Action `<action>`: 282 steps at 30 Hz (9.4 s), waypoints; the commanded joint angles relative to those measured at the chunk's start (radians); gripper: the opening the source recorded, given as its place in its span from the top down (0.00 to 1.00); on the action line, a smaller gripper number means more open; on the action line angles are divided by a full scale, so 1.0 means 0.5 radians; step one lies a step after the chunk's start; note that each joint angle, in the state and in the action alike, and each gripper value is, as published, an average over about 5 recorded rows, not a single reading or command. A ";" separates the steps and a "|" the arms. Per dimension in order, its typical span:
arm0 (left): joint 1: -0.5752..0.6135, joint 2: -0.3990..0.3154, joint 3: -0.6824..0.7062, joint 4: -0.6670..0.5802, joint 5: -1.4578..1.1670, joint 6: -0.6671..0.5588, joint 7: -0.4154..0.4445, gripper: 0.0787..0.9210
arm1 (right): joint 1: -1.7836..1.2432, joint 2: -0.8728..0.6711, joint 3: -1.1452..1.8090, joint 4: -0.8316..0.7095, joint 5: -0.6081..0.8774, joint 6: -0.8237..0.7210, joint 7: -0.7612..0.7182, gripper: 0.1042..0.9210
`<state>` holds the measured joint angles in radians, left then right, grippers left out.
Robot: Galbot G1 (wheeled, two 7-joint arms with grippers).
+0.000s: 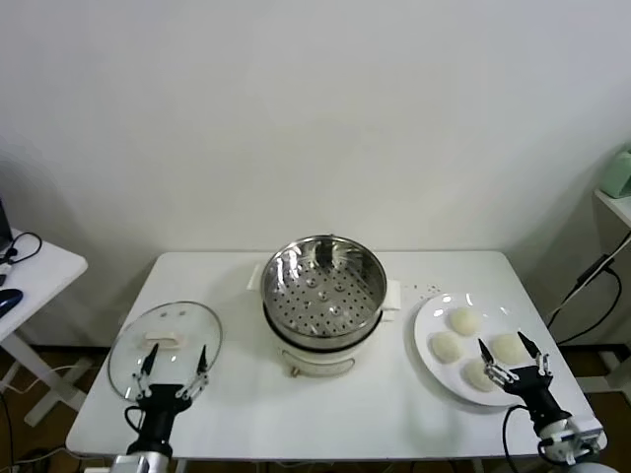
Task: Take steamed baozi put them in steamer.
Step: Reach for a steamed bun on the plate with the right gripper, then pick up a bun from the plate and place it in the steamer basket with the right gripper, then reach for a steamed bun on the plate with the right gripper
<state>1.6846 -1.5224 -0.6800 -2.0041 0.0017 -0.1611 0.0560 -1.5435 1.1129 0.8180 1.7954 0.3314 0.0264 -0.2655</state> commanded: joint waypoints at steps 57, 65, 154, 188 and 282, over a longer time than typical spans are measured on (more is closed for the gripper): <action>-0.077 0.052 0.036 0.080 0.035 0.116 -0.076 0.12 | 3.111 -0.414 -2.980 -2.203 -1.138 0.072 -1.877 0.12; -0.087 0.049 0.038 0.098 0.034 0.117 -0.079 0.12 | 3.073 -0.402 -2.948 -2.212 -1.146 0.072 -1.848 0.12; -0.050 0.031 0.040 0.021 0.015 0.206 -0.119 0.12 | 3.705 0.515 -3.689 -1.506 -1.913 0.800 -1.866 0.32; -0.050 0.024 0.050 0.018 0.011 0.221 -0.128 0.12 | 4.101 0.126 -3.828 -1.175 -1.277 0.717 -2.011 0.12; 0.001 0.012 0.064 0.029 -0.106 0.227 -0.154 0.12 | 3.105 -0.836 -3.499 -1.451 -0.308 -0.259 -1.613 0.30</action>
<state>1.6847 -1.5159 -0.6482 -1.9885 -0.0513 -0.0468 -0.0210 0.0110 0.6910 -0.9339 1.0728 0.1730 -0.1057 -1.0714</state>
